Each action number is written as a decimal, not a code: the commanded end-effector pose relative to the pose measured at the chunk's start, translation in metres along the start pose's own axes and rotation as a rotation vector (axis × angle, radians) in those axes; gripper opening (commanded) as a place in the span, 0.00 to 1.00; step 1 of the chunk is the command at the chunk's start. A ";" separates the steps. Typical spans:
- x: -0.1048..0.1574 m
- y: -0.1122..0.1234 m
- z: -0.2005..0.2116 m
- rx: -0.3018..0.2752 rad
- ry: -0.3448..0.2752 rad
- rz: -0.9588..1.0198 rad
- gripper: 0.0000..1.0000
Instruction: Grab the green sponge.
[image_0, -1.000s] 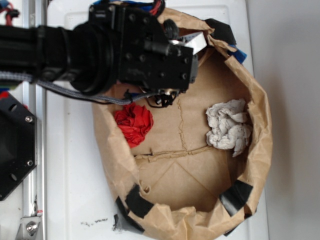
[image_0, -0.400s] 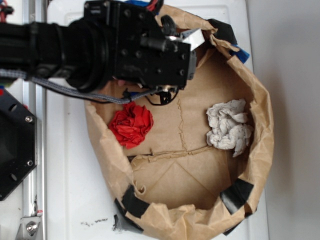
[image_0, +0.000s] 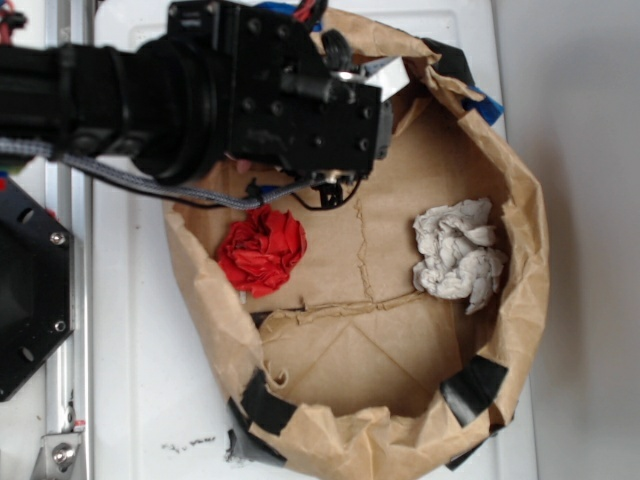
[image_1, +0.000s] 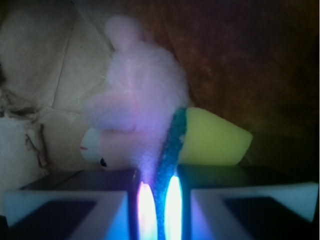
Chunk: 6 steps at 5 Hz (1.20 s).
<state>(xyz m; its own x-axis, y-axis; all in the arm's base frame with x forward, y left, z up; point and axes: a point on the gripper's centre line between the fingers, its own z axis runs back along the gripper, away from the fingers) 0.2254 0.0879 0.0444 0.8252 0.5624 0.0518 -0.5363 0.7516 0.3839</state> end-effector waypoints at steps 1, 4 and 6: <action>0.003 0.011 0.008 -0.014 -0.025 0.026 0.00; -0.001 0.008 0.082 -0.182 -0.039 0.048 0.00; 0.002 0.008 0.119 -0.283 -0.060 0.059 0.00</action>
<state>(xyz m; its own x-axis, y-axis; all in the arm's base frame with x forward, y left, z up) 0.2448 0.0489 0.1349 0.7945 0.6042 0.0602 -0.6060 0.7826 0.1427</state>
